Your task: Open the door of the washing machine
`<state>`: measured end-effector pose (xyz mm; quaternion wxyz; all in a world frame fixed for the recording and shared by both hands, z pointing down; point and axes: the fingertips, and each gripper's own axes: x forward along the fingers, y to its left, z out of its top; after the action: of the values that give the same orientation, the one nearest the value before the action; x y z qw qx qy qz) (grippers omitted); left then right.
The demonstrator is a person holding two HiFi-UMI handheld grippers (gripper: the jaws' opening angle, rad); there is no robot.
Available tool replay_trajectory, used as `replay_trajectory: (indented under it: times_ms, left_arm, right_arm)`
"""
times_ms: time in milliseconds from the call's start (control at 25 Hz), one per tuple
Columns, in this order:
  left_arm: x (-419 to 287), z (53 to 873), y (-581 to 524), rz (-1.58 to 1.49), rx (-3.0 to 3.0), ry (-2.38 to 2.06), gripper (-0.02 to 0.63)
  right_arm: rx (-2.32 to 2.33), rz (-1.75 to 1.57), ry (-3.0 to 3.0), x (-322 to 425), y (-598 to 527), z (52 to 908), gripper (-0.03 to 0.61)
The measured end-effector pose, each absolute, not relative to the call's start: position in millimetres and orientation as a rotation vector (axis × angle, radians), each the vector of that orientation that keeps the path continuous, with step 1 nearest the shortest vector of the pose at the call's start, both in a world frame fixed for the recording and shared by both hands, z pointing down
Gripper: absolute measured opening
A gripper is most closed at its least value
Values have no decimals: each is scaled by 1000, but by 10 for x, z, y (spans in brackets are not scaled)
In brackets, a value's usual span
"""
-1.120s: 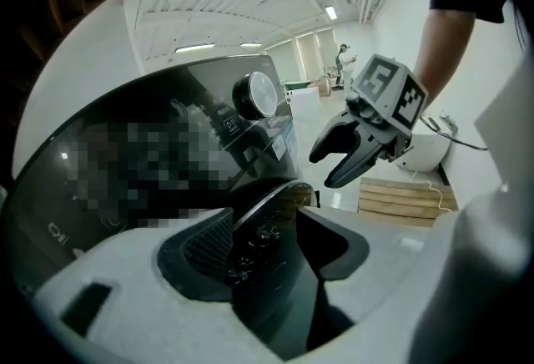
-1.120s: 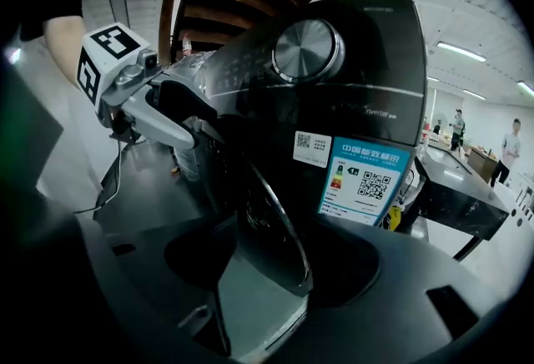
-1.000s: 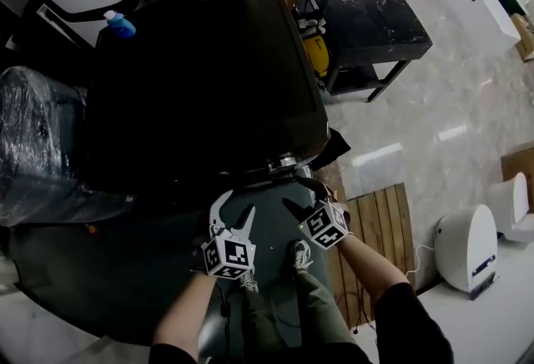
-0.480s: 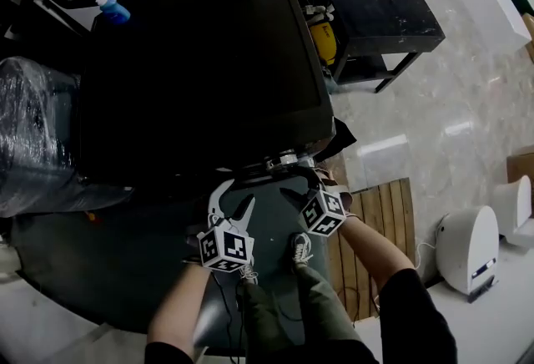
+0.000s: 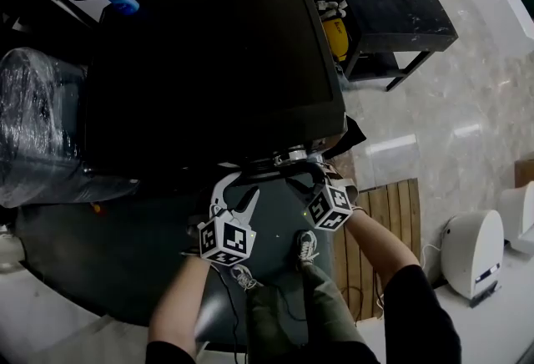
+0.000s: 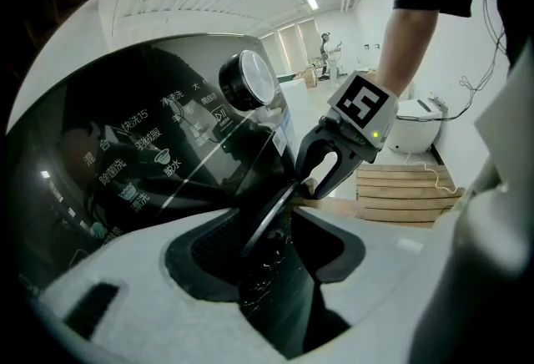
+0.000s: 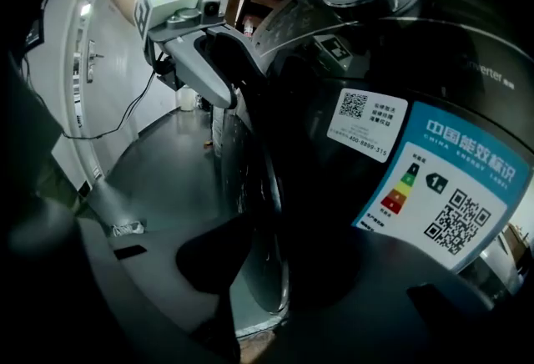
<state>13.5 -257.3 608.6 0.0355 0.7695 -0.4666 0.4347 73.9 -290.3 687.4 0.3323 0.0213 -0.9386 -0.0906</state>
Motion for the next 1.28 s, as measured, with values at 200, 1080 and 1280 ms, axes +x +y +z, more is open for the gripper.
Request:
replay_trajectory:
  times_ms: [200, 1080, 1280]
  left_arm:
    - [107, 6089, -2601, 1356, 2355, -1447, 164]
    - [125, 6100, -2550, 1355, 2348, -1419, 150]
    - [124, 6085, -2543, 1313, 2336, -1400, 146]
  right_arm:
    - [49, -290, -2416, 716, -2902, 6916, 140]
    - [160, -201, -2406, 750, -2871, 6910, 137]
    - [184, -186, -2399, 749, -2867, 6903, 137]
